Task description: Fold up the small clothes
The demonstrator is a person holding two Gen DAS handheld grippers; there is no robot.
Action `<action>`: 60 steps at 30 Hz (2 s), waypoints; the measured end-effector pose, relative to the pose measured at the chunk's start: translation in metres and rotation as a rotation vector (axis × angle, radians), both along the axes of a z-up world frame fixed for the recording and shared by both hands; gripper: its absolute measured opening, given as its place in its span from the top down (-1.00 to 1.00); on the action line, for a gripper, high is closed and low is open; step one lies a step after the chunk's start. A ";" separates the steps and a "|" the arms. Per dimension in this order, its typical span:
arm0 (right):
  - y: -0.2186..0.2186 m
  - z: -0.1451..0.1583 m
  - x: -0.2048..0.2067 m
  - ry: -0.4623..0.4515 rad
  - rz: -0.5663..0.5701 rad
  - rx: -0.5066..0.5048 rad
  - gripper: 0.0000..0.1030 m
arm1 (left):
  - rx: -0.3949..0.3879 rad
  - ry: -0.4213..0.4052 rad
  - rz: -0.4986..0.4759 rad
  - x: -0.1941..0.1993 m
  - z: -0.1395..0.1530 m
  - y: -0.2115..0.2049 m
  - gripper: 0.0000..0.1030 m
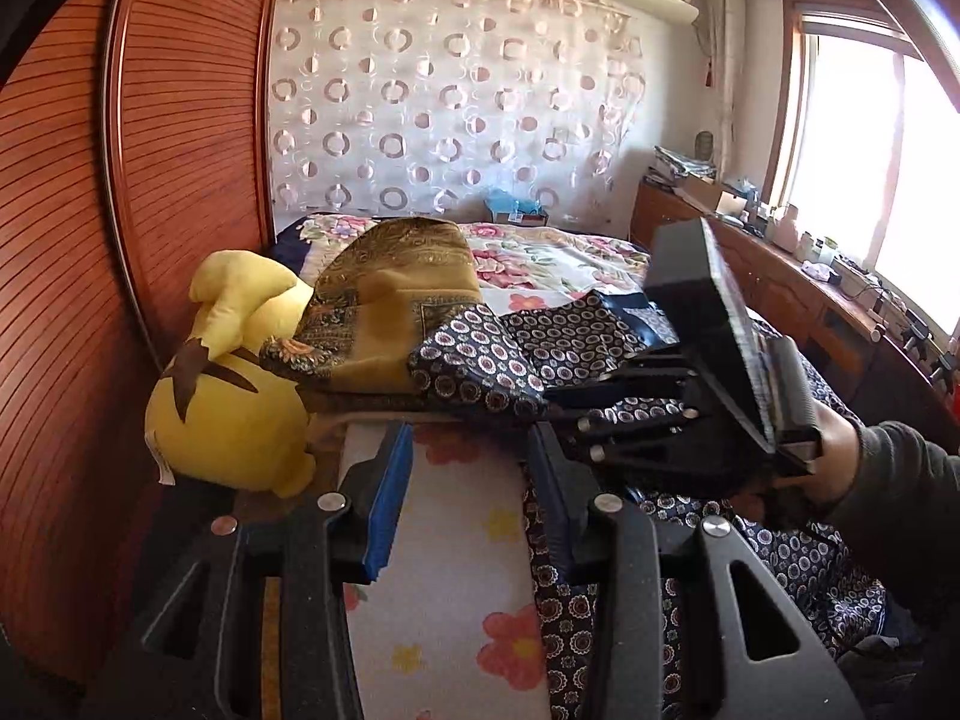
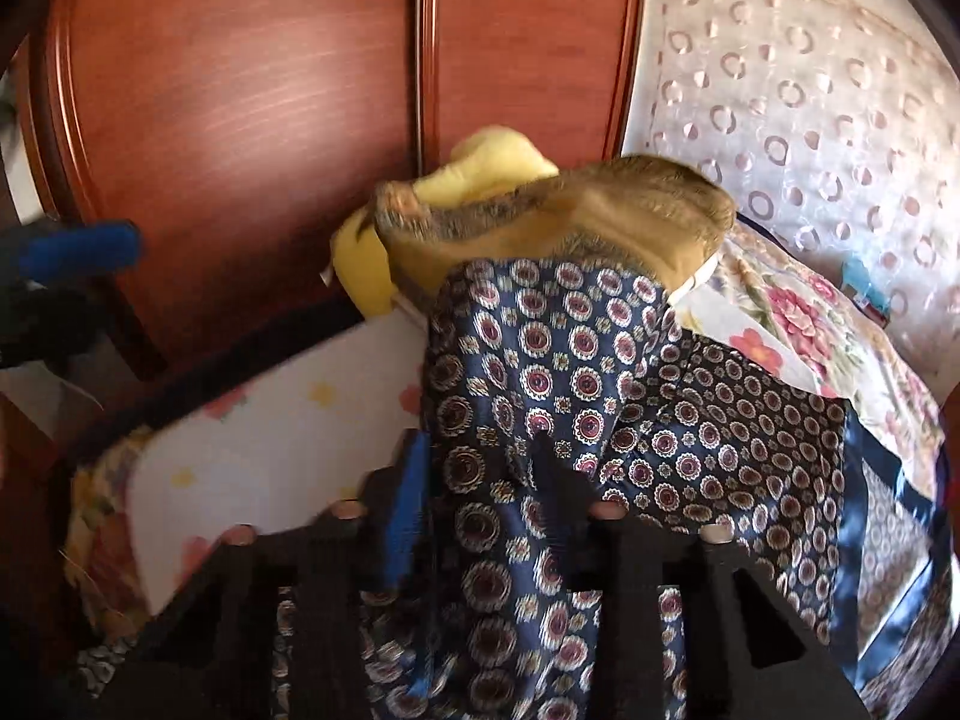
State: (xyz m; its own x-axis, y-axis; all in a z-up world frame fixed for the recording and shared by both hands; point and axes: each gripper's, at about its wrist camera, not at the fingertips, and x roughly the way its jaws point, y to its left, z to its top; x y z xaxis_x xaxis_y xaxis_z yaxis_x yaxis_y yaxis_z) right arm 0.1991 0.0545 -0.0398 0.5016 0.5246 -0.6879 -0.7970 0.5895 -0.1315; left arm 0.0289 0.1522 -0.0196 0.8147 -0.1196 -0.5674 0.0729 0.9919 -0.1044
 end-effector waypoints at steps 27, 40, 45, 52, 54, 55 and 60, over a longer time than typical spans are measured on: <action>-0.077 0.003 0.024 0.021 -0.245 0.201 0.29 | -0.003 0.073 -0.080 0.024 -0.030 -0.046 0.21; -0.156 0.029 -0.023 -0.116 -0.365 0.176 0.29 | 0.026 0.104 -0.168 0.048 -0.044 -0.089 0.21; -0.235 0.035 -0.063 -0.157 -0.475 0.173 0.22 | 0.056 0.132 -0.217 0.069 -0.050 -0.116 0.21; -0.343 0.018 -0.094 -0.105 -0.685 0.167 0.12 | 0.104 0.196 -0.268 0.096 -0.062 -0.146 0.21; -0.368 0.008 -0.101 -0.079 -0.746 0.146 0.12 | 0.117 0.211 -0.270 0.101 -0.066 -0.150 0.21; -0.378 0.005 -0.103 -0.066 -0.767 0.144 0.12 | 0.127 0.217 -0.265 0.104 -0.069 -0.151 0.21; -0.425 -0.015 -0.112 0.023 -0.880 0.187 0.13 | 0.146 0.241 -0.261 0.114 -0.079 -0.157 0.21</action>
State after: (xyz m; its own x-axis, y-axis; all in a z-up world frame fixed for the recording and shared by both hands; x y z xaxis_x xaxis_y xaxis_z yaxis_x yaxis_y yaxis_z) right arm 0.0869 -0.3709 -0.0551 0.7619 0.0618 -0.6448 -0.0481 0.9981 0.0389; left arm 0.1431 -0.0048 -0.0982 0.6089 -0.2087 -0.7653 0.3153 0.9490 -0.0079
